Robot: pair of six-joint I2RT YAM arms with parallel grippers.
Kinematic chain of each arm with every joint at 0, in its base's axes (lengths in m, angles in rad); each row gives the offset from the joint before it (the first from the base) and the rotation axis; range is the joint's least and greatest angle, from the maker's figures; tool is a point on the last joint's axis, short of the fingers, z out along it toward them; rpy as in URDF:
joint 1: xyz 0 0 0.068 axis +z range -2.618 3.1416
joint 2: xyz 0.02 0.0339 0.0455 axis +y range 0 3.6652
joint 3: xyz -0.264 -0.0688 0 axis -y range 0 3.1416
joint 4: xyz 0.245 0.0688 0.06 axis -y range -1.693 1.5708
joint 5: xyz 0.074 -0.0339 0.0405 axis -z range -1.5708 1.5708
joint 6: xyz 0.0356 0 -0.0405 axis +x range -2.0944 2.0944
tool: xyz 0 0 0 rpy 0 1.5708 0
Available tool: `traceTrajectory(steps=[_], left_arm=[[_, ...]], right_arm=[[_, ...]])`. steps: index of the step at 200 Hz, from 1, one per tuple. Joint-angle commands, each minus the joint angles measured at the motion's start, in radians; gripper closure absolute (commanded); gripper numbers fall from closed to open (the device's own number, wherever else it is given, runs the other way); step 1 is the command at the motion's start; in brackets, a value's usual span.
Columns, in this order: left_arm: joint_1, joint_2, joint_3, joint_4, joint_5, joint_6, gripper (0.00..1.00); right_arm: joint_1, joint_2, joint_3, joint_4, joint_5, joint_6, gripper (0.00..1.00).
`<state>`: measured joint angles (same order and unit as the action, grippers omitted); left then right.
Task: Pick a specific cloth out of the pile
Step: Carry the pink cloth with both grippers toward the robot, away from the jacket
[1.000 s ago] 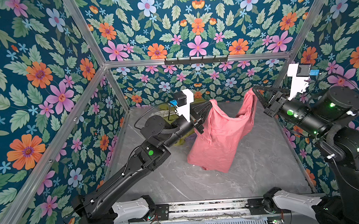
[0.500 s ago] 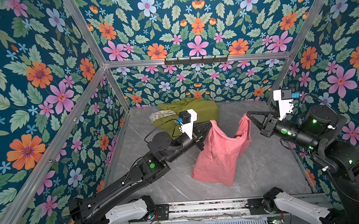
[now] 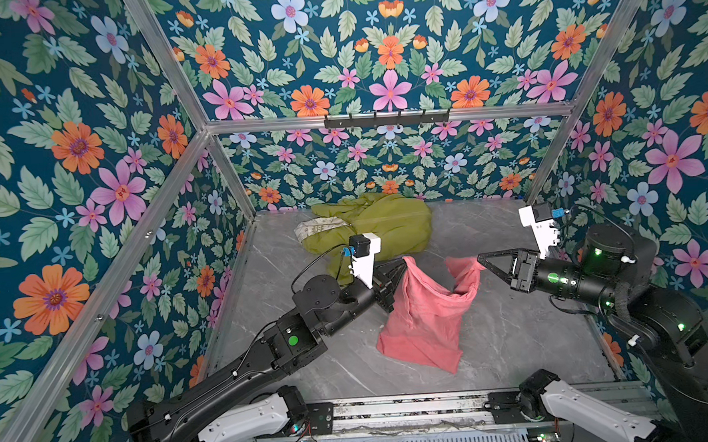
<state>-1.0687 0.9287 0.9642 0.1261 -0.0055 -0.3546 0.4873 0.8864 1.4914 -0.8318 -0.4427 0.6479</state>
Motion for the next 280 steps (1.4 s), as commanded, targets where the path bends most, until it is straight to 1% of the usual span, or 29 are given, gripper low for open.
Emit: traceTrajectory(steps=[1,34,62,94,130,215,254,280], left_arm=[[-0.002,-0.026,-0.02,-0.035,-0.034,-0.033,1.0],[-0.001,-0.049,-0.044,-0.097,-0.079,-0.037,1.0],[-0.001,-0.046,-0.063,-0.125,-0.087,-0.04,1.0],[-0.001,-0.041,-0.093,-0.137,-0.098,-0.042,1.0],[-0.002,-0.037,-0.135,-0.126,-0.127,-0.04,1.0],[-0.001,0.031,-0.182,-0.134,-0.146,-0.012,1.0],[0.0,0.1,-0.21,-0.132,-0.15,-0.004,1.0],[0.002,0.147,-0.223,-0.129,-0.152,0.0,1.0]], right_arm=[[0.0,-0.016,-0.053,0.015,-0.041,0.065,1.0],[0.0,-0.038,-0.143,0.039,-0.031,0.091,1.0],[0.0,-0.037,-0.19,0.046,-0.046,0.116,1.0],[0.0,-0.041,-0.212,0.008,-0.03,0.105,1.0],[0.001,-0.045,-0.324,0.008,0.012,0.079,1.0],[0.0,0.016,-0.511,0.033,0.105,0.013,1.0],[-0.003,0.029,-0.592,0.058,0.153,-0.003,1.0],[-0.027,0.04,-0.635,0.067,0.156,-0.013,1.0]])
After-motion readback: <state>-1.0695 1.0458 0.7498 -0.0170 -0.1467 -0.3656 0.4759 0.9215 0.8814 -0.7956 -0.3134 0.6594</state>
